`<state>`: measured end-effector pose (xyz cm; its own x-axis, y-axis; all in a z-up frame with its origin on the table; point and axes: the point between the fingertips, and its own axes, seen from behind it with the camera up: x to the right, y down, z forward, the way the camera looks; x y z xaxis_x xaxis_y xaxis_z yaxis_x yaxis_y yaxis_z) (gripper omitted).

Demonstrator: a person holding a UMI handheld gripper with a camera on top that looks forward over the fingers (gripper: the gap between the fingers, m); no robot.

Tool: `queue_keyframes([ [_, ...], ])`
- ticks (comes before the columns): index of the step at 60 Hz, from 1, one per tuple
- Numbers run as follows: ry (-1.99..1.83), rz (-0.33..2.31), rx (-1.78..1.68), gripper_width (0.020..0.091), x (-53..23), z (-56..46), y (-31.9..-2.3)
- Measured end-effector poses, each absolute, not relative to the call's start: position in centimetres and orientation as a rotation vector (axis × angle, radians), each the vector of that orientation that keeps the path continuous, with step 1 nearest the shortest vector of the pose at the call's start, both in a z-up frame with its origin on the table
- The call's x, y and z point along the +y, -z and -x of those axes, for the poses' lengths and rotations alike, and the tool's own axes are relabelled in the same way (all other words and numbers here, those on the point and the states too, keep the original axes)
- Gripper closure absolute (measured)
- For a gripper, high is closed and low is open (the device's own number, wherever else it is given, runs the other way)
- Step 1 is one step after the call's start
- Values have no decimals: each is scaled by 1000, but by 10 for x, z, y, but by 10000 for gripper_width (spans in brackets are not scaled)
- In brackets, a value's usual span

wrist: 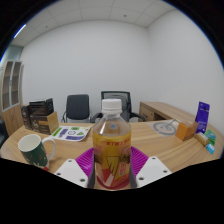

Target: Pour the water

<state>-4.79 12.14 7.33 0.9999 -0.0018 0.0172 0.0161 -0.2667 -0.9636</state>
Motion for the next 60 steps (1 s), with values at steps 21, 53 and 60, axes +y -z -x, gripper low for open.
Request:
queue_keyframes([
  [21, -31, 1861, 60, 412, 114, 43, -59],
  [53, -135, 1887, 117, 266, -72, 111, -174],
  [60, -111, 1886, 76, 266, -121, 153, -210],
])
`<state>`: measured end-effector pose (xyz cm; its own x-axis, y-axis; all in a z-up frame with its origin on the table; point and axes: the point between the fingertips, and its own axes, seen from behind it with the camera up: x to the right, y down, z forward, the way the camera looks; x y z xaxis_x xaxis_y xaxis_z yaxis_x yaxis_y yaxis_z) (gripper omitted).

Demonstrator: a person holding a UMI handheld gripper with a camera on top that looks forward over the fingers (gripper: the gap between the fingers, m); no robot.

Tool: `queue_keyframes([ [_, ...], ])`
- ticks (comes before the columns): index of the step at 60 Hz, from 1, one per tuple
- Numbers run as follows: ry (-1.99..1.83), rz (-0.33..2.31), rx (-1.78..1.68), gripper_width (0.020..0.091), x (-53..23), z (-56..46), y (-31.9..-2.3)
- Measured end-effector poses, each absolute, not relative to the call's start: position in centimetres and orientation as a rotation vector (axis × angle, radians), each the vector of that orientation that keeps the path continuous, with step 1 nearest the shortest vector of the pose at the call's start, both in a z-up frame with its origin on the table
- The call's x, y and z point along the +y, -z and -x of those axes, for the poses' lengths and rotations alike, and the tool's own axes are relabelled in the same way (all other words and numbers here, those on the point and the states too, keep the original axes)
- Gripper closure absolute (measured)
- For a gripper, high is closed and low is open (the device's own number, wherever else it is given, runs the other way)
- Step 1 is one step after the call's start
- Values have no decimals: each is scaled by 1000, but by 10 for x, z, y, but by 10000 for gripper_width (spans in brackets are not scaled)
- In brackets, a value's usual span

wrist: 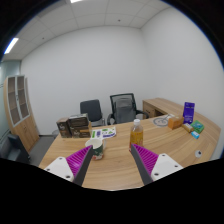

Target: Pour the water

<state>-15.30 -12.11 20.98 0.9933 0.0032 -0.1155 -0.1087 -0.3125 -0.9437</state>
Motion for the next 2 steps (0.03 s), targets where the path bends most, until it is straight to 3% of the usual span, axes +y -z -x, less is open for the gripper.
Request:
queue_keyframes([
  [2, -112, 1888, 66, 265, -134, 166, -218],
])
